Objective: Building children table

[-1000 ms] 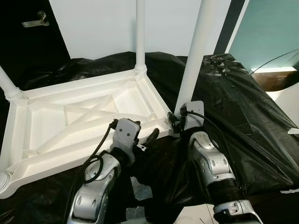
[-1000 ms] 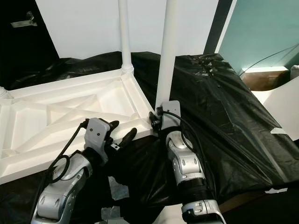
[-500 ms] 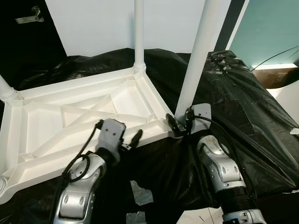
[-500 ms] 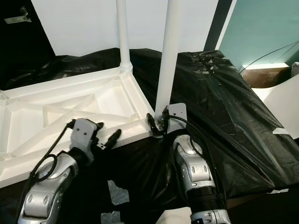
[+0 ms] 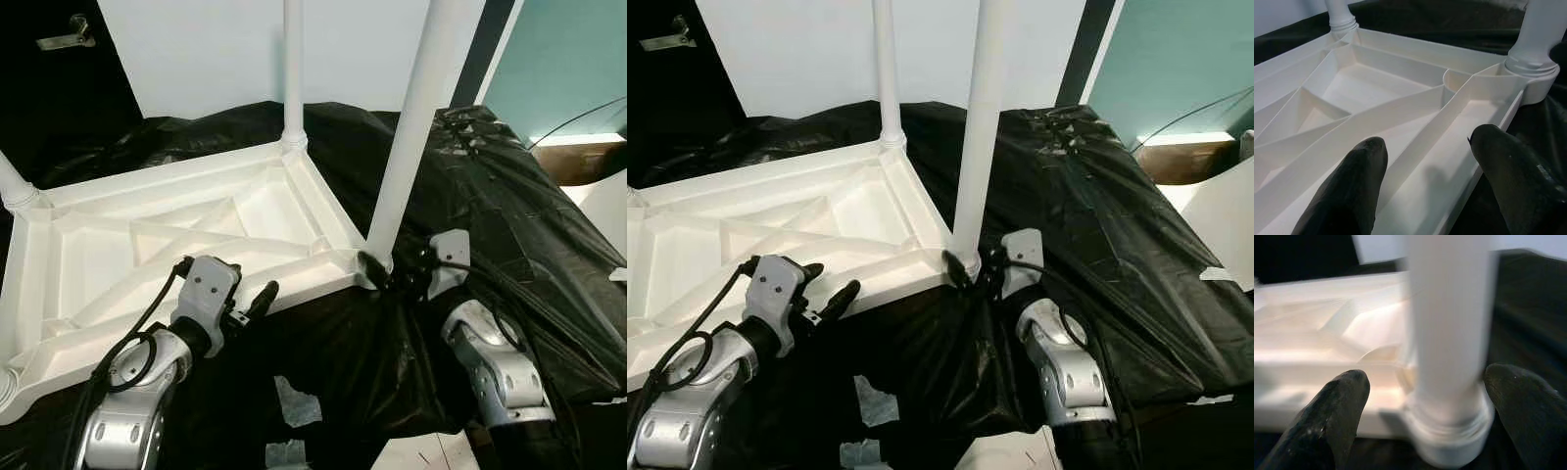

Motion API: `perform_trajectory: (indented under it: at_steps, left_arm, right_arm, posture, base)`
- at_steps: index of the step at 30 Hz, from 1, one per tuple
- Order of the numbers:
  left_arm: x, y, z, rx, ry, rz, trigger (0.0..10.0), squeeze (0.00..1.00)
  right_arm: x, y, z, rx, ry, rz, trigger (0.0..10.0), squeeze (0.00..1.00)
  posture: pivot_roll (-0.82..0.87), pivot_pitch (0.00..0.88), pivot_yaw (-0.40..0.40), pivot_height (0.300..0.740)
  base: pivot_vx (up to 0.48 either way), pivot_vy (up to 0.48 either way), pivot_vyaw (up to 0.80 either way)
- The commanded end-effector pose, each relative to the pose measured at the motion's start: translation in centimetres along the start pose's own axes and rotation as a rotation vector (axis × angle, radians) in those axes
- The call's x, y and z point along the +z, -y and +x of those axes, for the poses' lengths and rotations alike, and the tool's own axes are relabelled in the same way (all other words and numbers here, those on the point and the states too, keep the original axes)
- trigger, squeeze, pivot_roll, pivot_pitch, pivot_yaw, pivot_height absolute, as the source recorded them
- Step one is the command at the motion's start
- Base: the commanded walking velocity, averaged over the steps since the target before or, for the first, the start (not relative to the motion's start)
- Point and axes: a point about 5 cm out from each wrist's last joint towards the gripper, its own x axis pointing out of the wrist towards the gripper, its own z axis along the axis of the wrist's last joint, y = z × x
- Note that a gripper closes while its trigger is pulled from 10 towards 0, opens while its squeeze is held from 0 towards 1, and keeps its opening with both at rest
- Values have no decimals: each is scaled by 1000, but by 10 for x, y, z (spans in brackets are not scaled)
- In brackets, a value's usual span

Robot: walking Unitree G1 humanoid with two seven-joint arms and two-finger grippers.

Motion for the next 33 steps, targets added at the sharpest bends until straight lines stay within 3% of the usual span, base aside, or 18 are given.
perform_trajectory:
  at_steps: [1,17,28,33]
  left_arm:
    - [-1,3,-5,-55,-15,-6,10000,0]
    - [-21,-6,-10,-62,-185,119,10000,0]
    - [-20,-1,-9,-84,-168,87,10000,0]
    - [-23,-2,-11,-89,-188,101,10000,0]
  right_arm:
    - [-2,-5,-3,51,-19,-4,10000,0]
    - [-2,-10,-1,137,-45,-21,10000,0]
    - [1,1,-6,126,-39,-20,10000,0]
    - [4,5,-10,182,-42,-35,10000,0]
  posture:
    - [99,74,-50,740]
    - [98,67,-56,740]
    - [93,63,-57,740]
    - [95,59,-53,740]
  base:
    - [0,0,0]
    - [0,0,0]
    - [0,0,0]
    - [0,0,0]
